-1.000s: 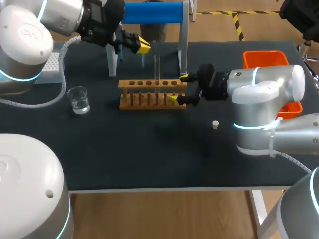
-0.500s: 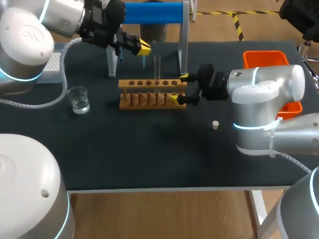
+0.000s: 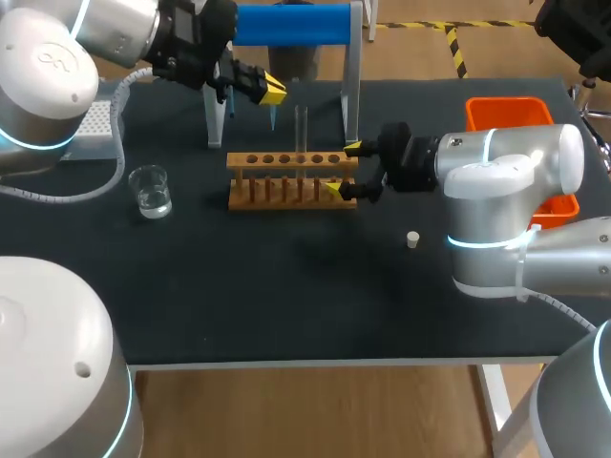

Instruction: Invert the test tube, pick up the pipette, mount the tip to pipette, aspirate from beaker and dispense into the tube, eject the tip, return the pipette, and cap with the stopper.

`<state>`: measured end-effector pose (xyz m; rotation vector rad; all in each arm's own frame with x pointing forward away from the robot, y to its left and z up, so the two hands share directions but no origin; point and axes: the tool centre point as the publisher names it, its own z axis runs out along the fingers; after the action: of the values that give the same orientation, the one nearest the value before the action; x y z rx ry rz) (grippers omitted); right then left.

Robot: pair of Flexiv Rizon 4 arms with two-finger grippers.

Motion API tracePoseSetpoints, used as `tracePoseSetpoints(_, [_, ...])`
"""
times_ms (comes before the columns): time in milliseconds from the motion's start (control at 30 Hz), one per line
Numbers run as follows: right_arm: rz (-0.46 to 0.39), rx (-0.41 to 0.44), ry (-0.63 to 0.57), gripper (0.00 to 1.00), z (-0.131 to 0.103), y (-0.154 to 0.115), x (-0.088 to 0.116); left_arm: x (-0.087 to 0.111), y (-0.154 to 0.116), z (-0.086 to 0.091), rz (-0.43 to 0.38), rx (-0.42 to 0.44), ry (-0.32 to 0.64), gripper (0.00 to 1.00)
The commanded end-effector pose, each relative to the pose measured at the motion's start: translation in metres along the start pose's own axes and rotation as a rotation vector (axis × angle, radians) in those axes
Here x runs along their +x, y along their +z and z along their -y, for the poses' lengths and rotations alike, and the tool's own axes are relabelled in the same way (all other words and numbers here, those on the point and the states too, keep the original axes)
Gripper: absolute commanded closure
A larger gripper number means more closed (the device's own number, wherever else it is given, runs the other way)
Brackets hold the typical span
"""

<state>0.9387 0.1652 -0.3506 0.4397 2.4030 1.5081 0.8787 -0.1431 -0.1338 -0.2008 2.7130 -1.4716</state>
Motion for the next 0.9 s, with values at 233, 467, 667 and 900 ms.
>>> tracePoseSetpoints(233, [0.005,-0.002,-0.001,0.00,0.001,0.000,0.001,0.000,-0.001,0.000,-0.002,-0.003,-0.001,1.00])
tracePoseSetpoints(467, [0.004,-0.062,-0.036,0.00,-0.006,-0.025,0.003,0.000,-0.001,0.000,-0.002,-0.003,-0.001,1.00])
tracePoseSetpoints(667, [-0.042,-0.158,-0.056,0.00,-0.015,-0.059,0.012,0.000,-0.001,0.000,-0.002,-0.003,-0.001,1.00])
tracePoseSetpoints(900, [-0.128,-0.264,-0.107,0.00,-0.027,-0.087,0.035,0.000,-0.001,0.000,-0.002,-0.003,-0.001,1.00])
